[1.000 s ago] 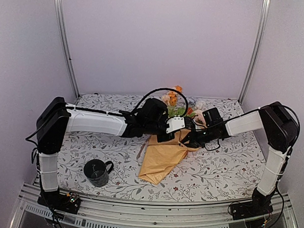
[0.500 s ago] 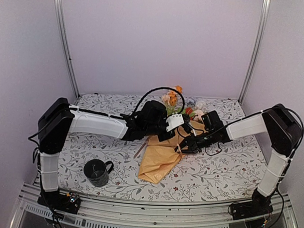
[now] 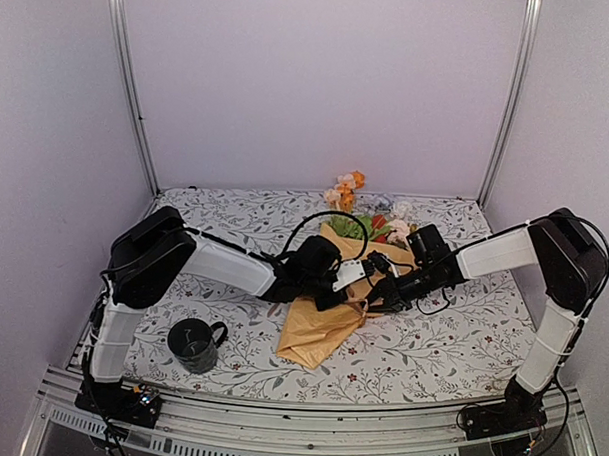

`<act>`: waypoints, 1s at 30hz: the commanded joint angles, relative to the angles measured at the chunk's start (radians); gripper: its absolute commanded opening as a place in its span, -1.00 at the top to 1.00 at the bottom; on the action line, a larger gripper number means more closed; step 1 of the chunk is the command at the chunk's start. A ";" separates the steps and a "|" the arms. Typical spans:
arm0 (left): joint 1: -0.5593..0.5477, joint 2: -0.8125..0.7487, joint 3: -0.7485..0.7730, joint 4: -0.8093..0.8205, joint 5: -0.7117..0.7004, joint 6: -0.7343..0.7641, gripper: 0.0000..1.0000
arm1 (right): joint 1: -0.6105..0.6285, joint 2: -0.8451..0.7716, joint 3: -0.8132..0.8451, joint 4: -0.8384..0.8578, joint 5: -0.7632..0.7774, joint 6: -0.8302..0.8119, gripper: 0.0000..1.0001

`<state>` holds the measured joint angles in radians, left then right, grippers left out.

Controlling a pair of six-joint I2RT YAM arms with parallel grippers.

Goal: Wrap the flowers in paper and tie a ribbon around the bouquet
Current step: Cross the ribbon over the folded bouquet.

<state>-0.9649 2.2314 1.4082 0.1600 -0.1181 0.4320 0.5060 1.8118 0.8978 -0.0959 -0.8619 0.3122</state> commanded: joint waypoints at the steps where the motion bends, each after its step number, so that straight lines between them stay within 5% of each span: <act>1: 0.015 0.008 0.017 -0.028 -0.014 -0.038 1.00 | -0.012 0.029 0.049 0.009 -0.012 0.022 0.86; 5: 0.025 -0.030 0.017 -0.017 0.032 -0.056 0.95 | -0.013 0.055 0.064 0.006 -0.017 0.022 0.87; 9: 0.039 -0.078 0.014 -0.034 0.093 -0.028 0.40 | -0.013 0.074 0.074 0.015 -0.008 0.028 0.87; 15: 0.073 -0.165 -0.018 -0.090 0.120 0.093 -0.08 | -0.025 0.097 0.096 0.012 0.020 0.039 0.92; 21: 0.091 -0.175 0.022 -0.225 0.192 0.171 -0.23 | -0.029 0.120 0.117 0.016 0.004 0.047 0.96; 26: 0.086 -0.187 0.048 -0.339 0.493 0.271 -0.43 | -0.033 0.121 0.134 0.026 0.017 0.071 1.00; 30: 0.073 -0.155 0.064 -0.312 0.534 0.274 -0.49 | -0.059 0.095 0.112 0.117 0.042 0.173 1.00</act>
<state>-0.8799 2.0693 1.4334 -0.1177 0.2722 0.6582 0.4759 1.9221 1.0054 -0.0742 -0.8452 0.3927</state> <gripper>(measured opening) 0.737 0.007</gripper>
